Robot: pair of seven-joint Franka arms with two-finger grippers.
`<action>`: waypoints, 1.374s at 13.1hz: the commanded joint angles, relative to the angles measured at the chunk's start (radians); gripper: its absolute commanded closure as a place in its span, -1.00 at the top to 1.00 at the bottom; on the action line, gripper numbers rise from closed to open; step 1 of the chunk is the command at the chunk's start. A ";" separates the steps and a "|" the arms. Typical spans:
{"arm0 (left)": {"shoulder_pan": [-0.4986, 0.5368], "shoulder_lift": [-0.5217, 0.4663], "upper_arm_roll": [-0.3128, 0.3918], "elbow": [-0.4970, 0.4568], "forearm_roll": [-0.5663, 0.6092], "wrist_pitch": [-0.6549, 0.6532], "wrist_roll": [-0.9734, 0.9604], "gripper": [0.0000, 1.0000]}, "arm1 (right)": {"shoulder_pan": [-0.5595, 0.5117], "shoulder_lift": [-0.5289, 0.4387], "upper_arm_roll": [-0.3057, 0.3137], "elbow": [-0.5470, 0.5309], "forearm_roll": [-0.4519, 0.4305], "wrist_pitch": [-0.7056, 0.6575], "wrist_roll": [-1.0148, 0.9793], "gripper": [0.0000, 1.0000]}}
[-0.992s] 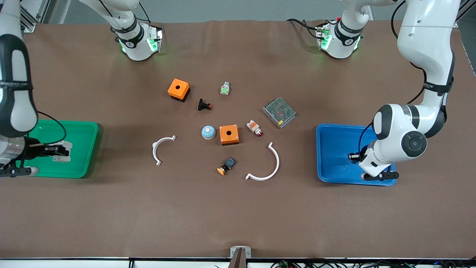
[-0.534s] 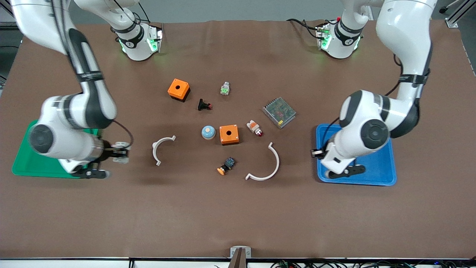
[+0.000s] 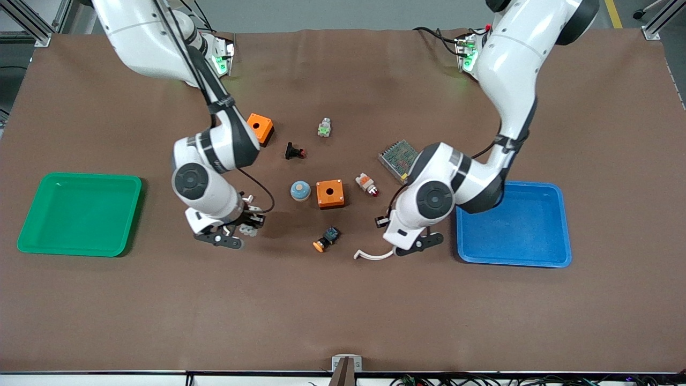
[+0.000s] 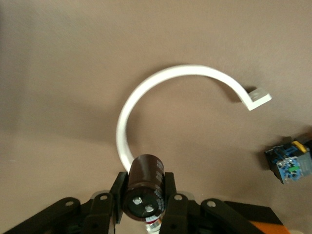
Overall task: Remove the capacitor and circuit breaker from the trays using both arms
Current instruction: 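Set the capacitor inside the white clip while the right gripper sets the breaker down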
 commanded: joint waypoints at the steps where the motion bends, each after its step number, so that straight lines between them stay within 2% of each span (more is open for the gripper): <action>1: -0.021 0.060 0.010 0.043 -0.017 0.033 -0.033 -0.60 | 0.015 0.079 -0.013 0.050 0.014 0.051 0.046 -0.98; 5: -0.027 0.099 0.013 0.043 -0.014 0.105 -0.032 -0.60 | 0.021 0.127 -0.013 0.112 0.012 0.048 0.049 -0.98; 8: -0.029 0.108 0.015 0.042 -0.010 0.111 -0.032 -0.59 | 0.022 0.206 -0.013 0.209 0.003 0.041 0.029 -0.98; 11: -0.029 0.116 0.015 0.042 -0.010 0.111 -0.032 -0.54 | 0.024 0.225 -0.014 0.234 0.003 0.034 -0.089 -0.94; 12: -0.029 0.116 0.015 0.040 -0.010 0.111 -0.032 -0.15 | 0.024 0.225 -0.014 0.234 0.006 0.034 -0.088 -0.39; 13: -0.027 0.108 0.015 0.040 -0.010 0.111 -0.032 0.66 | 0.025 0.225 -0.014 0.234 0.003 0.034 -0.080 0.99; 14: -0.027 0.094 0.013 0.039 -0.010 0.109 -0.035 0.99 | 0.025 0.219 -0.016 0.234 0.009 0.027 -0.078 1.00; 15: -0.026 0.067 0.013 0.037 -0.014 0.105 -0.035 0.99 | 0.019 0.216 -0.016 0.251 0.009 -0.010 -0.078 1.00; 18: 0.022 -0.022 0.013 0.036 -0.017 0.039 -0.053 0.99 | 0.006 0.208 -0.023 0.427 0.000 -0.310 -0.083 1.00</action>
